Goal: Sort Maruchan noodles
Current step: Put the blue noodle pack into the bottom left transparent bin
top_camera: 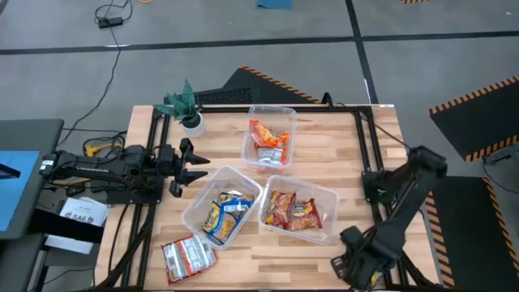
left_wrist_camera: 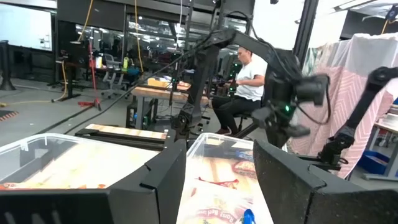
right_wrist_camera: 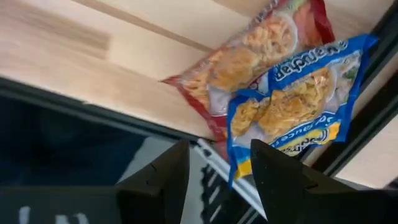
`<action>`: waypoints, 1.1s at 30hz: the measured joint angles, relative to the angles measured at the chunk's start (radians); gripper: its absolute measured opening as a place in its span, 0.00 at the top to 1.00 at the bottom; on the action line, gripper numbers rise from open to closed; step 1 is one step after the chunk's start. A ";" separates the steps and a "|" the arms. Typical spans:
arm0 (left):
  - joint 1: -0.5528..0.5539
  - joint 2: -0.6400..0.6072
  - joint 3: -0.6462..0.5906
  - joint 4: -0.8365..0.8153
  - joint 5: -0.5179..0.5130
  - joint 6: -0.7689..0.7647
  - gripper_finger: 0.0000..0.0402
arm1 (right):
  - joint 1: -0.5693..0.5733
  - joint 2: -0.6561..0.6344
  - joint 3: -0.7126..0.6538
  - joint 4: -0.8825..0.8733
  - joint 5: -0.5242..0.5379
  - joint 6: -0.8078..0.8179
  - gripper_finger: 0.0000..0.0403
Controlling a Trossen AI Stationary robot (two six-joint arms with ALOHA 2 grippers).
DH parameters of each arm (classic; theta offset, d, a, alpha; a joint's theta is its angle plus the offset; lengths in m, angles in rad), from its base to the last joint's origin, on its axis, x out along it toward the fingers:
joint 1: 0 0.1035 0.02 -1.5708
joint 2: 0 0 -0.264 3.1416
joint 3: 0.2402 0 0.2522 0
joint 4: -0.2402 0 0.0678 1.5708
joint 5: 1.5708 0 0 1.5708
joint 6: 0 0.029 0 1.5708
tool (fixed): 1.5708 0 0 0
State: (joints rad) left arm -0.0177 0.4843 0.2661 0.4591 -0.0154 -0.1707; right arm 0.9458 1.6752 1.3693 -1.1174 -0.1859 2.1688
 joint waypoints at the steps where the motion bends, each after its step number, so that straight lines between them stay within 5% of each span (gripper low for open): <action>1: 0.000 0.000 0.000 0.000 0.000 0.000 0.57 | 0.001 0.025 0.000 0.009 -0.017 0.000 0.52; 15: 0.000 0.000 0.000 0.002 -0.052 0.034 0.57 | -0.021 0.229 0.000 0.012 -0.302 0.025 0.52; 33: 0.000 0.000 0.000 -0.002 -0.052 0.033 0.57 | -0.040 0.237 0.000 -0.177 -0.324 0.004 0.52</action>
State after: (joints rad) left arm -0.0174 0.4842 0.2661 0.4576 -0.0677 -0.1376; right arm 0.9062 1.9125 1.3697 -1.2948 -0.5102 2.1725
